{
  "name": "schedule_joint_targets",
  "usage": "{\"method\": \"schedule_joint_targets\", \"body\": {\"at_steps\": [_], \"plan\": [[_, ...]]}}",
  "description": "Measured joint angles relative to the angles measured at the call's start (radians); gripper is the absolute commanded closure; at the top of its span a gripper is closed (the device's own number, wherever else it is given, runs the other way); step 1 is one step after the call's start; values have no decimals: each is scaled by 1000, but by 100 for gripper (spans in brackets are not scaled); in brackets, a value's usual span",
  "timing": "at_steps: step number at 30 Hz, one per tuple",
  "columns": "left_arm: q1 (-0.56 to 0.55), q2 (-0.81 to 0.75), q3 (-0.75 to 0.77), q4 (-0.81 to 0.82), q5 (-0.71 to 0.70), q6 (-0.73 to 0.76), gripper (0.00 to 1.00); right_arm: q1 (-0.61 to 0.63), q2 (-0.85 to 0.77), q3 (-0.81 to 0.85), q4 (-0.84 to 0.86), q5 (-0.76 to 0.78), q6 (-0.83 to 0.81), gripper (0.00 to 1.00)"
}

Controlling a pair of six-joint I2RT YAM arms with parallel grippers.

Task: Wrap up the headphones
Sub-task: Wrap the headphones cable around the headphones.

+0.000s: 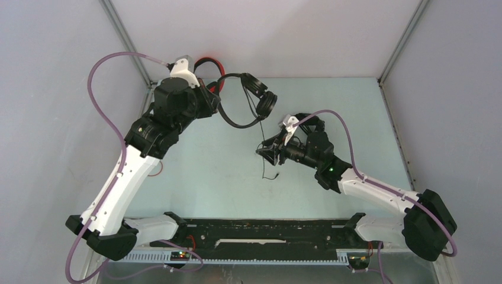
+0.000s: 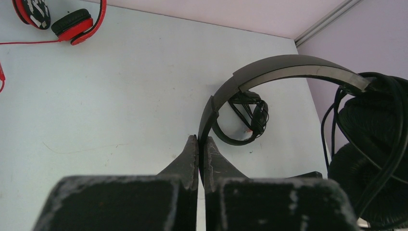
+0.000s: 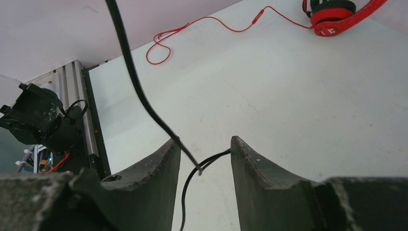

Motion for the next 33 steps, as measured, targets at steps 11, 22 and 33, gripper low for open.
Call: {"method": "schedule_joint_targets", "body": {"at_steps": [11, 22, 33], "plan": [[0, 10, 32, -2, 0, -17, 100, 26, 73, -92, 92, -2, 0, 53], [9, 18, 89, -5, 2, -19, 100, 9, 139, -156, 195, -13, -26, 49], [9, 20, 92, -16, 10, -28, 100, 13, 190, -157, 429, -135, -59, 45]]}}
